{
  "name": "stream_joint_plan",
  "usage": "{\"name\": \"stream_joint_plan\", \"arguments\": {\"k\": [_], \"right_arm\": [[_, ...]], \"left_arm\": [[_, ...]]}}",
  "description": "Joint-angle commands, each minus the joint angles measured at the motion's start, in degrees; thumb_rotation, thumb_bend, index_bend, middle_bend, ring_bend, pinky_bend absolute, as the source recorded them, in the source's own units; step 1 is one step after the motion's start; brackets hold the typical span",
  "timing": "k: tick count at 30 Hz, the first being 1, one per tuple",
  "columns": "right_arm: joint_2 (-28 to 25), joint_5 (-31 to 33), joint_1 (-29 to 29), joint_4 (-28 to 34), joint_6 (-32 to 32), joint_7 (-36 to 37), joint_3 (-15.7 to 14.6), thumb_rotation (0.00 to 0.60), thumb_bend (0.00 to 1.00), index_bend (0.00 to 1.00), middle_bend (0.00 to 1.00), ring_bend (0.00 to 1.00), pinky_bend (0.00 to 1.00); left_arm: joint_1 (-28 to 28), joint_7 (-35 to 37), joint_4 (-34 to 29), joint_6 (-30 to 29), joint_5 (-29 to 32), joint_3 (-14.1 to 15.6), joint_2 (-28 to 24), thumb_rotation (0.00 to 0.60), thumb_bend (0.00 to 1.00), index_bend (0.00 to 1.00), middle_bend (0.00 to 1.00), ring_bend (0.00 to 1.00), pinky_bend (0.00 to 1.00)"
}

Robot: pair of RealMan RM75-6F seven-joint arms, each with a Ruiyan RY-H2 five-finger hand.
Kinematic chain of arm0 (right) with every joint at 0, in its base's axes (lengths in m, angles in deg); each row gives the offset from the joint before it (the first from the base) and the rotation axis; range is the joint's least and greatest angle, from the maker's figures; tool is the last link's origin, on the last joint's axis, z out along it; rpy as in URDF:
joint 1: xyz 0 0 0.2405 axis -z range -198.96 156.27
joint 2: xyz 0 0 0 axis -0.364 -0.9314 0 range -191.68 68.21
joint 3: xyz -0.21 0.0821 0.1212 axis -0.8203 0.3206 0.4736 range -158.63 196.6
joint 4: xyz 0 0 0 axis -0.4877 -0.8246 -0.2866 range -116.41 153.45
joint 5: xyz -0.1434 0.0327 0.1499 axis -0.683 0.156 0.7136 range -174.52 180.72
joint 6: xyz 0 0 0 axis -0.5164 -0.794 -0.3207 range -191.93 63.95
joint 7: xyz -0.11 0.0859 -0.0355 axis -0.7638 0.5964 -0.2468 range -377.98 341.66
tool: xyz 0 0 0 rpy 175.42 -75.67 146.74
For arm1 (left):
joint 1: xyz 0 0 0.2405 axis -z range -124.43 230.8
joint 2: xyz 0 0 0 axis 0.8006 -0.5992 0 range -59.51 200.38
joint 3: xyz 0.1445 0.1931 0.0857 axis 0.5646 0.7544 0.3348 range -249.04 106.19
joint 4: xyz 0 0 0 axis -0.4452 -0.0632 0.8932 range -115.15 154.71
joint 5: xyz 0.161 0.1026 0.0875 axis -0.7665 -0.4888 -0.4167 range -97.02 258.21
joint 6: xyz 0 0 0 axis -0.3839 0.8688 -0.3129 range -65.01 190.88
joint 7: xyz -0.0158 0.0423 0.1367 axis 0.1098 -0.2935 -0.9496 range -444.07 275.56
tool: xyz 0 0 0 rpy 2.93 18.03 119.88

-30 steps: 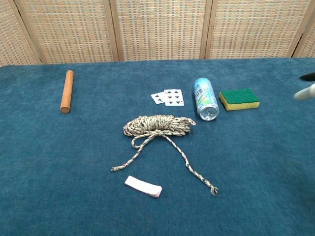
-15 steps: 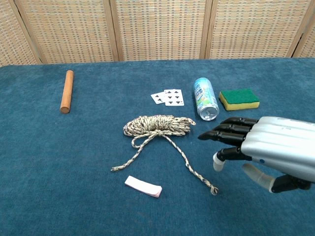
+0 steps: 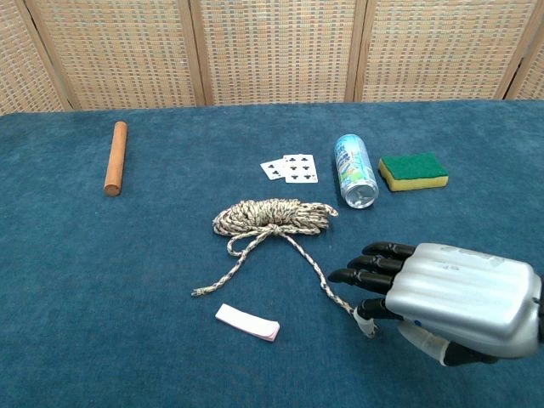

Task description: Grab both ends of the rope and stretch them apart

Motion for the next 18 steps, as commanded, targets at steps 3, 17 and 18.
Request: {"name": "stream_joint_plan", "arguments": {"k": [3,17,18], "right_arm": [[0.88,1.23,-0.01,-0.48,-0.27,-0.68,-0.56,0.600,0.76,0.33,0.00,0.00,0.00],[2.62,7.14,-0.42,-4.57,-1.54,-4.33,0.46,0.600,0.77,0.35,0.00,0.00,0.00],[2.64,7.46,-0.45,-4.78,-1.83,-4.57,0.65,0.600,0.76,0.35,0.00,0.00,0.00]], "left_arm": [[0.04,-0.32,0.07,0.06,0.06,0.15,0.25,0.600,0.00,0.00,0.00,0.00,0.00],[0.33,0.33,0.10,0.05,0.20,0.31,0.03,0.600,0.00,0.00,0.00,0.00,0.00],[0.35,0.32,0.09,0.05,0.22,0.33,0.03,0.600,0.00,0.00,0.00,0.00,0.00]]}}
